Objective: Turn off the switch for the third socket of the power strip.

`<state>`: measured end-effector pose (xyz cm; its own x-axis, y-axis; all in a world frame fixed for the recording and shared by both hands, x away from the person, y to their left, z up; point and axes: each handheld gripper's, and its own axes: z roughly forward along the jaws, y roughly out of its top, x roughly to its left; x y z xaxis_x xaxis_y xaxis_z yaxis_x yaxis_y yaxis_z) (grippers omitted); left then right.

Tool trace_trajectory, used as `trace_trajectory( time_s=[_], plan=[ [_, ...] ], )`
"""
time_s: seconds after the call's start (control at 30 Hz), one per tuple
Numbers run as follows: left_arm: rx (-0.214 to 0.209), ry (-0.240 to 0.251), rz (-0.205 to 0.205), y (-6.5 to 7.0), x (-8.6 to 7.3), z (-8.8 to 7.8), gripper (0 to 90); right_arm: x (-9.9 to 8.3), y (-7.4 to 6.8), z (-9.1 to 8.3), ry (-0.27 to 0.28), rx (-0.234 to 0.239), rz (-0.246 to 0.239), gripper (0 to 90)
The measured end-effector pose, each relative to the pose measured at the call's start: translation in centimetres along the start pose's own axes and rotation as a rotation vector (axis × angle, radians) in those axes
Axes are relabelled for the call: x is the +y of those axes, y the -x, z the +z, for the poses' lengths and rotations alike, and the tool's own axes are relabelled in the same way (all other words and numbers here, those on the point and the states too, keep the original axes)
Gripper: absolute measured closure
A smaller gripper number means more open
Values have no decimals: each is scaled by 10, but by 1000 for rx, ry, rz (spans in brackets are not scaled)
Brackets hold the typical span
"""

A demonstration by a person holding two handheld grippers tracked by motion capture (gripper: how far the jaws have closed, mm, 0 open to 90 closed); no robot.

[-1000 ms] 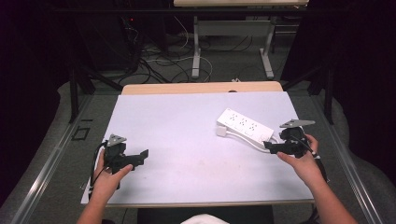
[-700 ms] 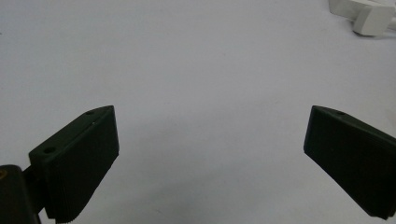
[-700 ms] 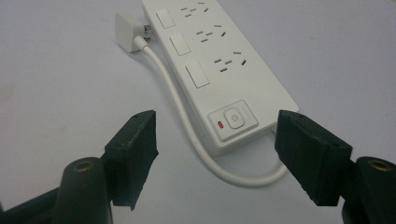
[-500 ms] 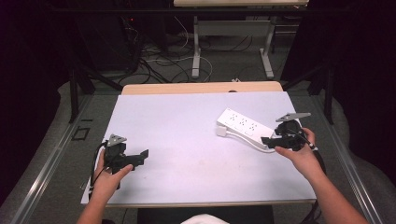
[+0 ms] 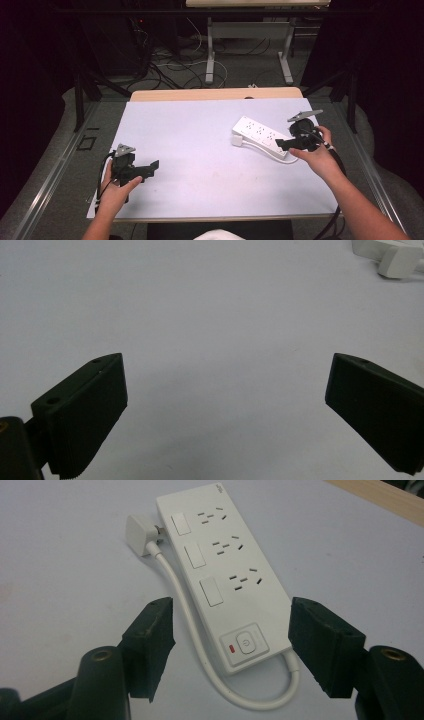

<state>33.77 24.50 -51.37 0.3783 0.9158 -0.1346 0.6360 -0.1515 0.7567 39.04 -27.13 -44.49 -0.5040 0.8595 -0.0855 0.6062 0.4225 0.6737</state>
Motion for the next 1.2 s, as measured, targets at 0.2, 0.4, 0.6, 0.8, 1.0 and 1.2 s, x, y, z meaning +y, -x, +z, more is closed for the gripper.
trace_trajectory(
  time_s=[0.2, 0.4, 0.6, 0.8, 1.0, 1.2],
  plan=[
    [-1, -3, 4, 0, 0, 0, 33, 7, 0, 3, -9, -12, -21, 352],
    [-1, -6, 2, 0, 0, 0, 33, 13, 1, 10, -18, -7, -28, 353],
    [1, -5, 2, -1, 0, 0, 33, 19, 3, 16, -25, -11, -48, 354],
    [3, 4, 0, -1, -1, 1, 33, 25, 3, 24, -23, 11, -31, 388],
    [4, 3, 0, -1, -1, 1, 33, 32, 1, 32, -9, 43, -10, 426],
    [4, 3, 1, -1, -1, 1, 34, 40, -3, 42, 2, 62, -3, 428]
  ],
)
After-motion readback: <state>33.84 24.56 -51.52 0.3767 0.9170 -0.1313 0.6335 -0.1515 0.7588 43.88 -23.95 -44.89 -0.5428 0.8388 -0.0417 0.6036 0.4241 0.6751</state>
